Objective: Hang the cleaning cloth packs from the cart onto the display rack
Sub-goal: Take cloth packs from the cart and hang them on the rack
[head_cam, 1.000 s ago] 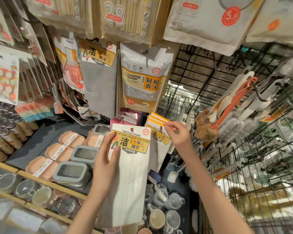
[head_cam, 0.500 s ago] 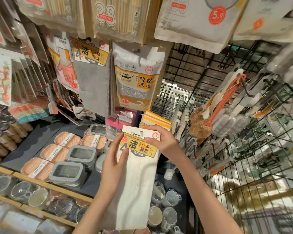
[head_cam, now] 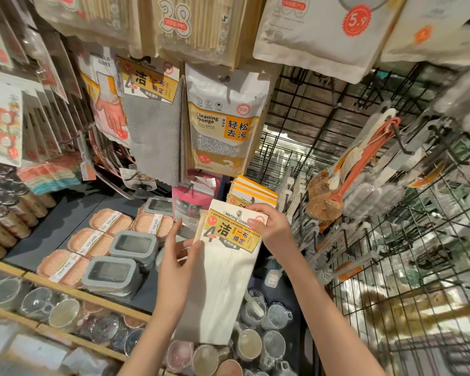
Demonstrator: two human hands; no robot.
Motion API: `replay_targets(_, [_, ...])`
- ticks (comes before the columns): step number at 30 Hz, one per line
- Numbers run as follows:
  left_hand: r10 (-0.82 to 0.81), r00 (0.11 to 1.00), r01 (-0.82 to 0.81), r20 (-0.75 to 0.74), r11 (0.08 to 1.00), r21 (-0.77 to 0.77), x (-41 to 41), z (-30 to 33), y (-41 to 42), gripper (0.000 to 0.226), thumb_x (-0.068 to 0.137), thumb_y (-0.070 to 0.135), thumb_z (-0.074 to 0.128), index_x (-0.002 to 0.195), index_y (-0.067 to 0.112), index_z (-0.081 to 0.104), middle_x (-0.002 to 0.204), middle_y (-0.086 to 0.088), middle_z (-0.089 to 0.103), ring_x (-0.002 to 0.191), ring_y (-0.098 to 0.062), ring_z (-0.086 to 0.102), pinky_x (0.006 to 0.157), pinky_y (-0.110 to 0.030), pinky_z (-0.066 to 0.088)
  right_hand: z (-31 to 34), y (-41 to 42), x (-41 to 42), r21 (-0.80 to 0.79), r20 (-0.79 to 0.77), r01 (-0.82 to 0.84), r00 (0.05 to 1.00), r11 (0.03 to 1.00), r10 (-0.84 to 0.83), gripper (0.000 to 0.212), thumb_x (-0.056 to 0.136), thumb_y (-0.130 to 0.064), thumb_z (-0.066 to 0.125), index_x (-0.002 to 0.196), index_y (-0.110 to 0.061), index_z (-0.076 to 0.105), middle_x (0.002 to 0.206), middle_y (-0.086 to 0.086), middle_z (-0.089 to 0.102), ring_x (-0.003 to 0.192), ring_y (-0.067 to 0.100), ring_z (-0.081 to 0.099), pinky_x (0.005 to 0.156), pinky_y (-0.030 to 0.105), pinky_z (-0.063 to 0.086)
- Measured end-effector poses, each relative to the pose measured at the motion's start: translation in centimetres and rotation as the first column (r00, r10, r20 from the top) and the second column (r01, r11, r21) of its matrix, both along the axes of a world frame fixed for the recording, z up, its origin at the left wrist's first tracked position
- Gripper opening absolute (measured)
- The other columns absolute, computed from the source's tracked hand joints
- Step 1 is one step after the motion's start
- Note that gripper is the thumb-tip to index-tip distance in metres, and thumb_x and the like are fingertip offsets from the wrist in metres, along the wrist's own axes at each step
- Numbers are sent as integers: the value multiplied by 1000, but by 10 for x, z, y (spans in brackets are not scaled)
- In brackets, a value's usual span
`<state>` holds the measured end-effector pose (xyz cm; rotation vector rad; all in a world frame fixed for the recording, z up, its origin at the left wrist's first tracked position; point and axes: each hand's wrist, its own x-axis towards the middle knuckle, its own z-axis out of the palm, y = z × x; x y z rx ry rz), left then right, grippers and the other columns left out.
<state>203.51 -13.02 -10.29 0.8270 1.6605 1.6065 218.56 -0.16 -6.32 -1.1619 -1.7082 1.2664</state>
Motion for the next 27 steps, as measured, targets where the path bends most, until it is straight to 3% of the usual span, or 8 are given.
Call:
replay_targets(3, [-7,1000,7,-24,1000,-1,-3,1,-2,44,92,27,59,124,50,41,99,15,66,97,-3,61,82,-22,44,-2,8,3,24,19,40,999,999,-40,23,85,6,57,96,-13,64,99,4,62,82,13,59,70,20,49])
replay_targets(7, [2,999,-1,-39,1000,12,-5,3,-1,41,92,23,60,123,46,45,104,11,64,106,-10,59,87,-23,42,-6,19,9,69,62,98,993,993,-102,22,85,6,57,97,-11,65,98,-1,62,80,2,57,65,7,44])
replay_targets(10, [9,999,-9,-45,1000,16,-7,4,-1,38,93,20,59,122,42,48,108,8,64,108,-11,58,94,-28,42,-12,29,12,95,114,139,982,986,-150,23,85,6,57,102,-6,66,102,2,61,85,11,56,64,2,40])
replay_targets(14, [13,998,-12,-57,1000,16,-9,5,-1,35,93,20,59,123,37,51,110,5,64,108,-12,58,93,-26,42,-22,38,11,94,147,198,967,976,-210,23,84,5,58,101,-8,68,100,0,61,83,10,54,60,-1,36])
replay_targets(16, [14,998,-13,-56,1000,11,-11,4,0,34,93,19,58,124,32,52,109,3,64,108,-14,58,93,-27,42,-27,40,9,99,159,205,963,974,-218,23,84,4,59,101,-8,68,100,1,62,85,11,54,63,1,36])
replay_targets(19, [10,998,-9,-60,1000,10,-14,4,2,34,93,17,59,125,28,53,109,1,64,108,-15,58,91,-25,43,-32,44,5,100,175,211,958,972,-226,23,85,3,58,104,-7,67,107,6,62,95,15,54,76,18,39])
replay_targets(21, [8,997,-7,-72,1000,9,-16,4,4,34,93,18,59,125,29,54,109,1,64,108,-14,59,93,-27,43,-34,49,3,117,179,239,950,964,-257,23,85,2,58,104,-5,66,108,8,62,97,16,54,77,19,37])
replay_targets(27, [14,995,-14,-101,1000,-4,-24,4,7,39,89,17,64,124,29,54,106,7,64,107,-16,59,99,-36,44,-41,56,0,221,210,321,907,921,-366,17,81,-1,65,98,-4,65,105,13,52,85,15,51,69,0,30])
